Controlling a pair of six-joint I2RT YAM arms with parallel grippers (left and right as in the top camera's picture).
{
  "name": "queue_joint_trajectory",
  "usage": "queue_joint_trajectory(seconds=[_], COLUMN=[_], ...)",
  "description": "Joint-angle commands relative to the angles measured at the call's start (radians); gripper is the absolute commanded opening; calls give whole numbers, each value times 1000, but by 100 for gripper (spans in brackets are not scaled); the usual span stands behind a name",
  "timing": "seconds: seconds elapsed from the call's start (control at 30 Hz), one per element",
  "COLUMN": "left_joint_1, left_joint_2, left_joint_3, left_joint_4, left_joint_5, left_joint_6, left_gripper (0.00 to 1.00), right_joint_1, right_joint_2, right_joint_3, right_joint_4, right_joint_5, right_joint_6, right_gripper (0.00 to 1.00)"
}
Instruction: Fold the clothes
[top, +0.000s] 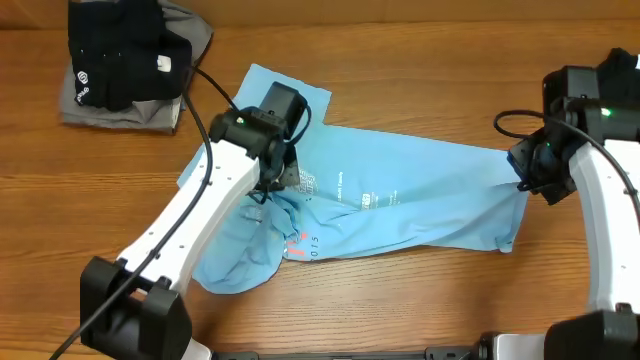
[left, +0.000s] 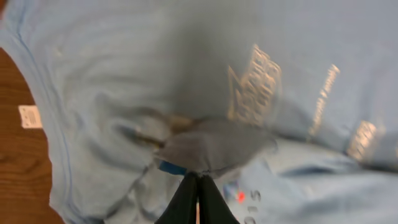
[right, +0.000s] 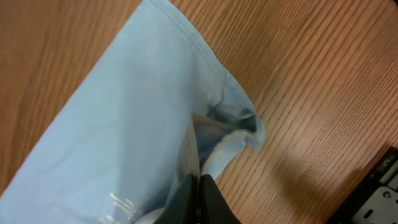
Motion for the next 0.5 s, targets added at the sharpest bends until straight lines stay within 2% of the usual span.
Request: queue_joint_trajectory(seconds=[0.0, 0.2, 0.4, 0.43, 0.47], left_joint_1=[69, 122, 123, 123, 123], left_joint_2=[2, 3, 3, 3, 3], left_joint_3=[-3, -3, -3, -3, -3], left_joint_4=[35, 92, 156, 166, 175], left_joint_5=[-66, -40, -45, -45, -45], left_joint_6=[21, 100, 104, 104, 103], left_gripper=[4, 4, 5, 7, 16], right_joint_1=[-3, -3, -3, -3, -3], right_joint_2=[24, 32, 32, 32, 32], right_joint_3=[-3, -14, -101, -123, -153], right_joint_4=[13, 51, 151, 178, 216], right_joint_5=[19, 18, 18, 19, 18], right_joint_6=[5, 5, 6, 5, 5], right_gripper=[4, 4, 4, 4, 4])
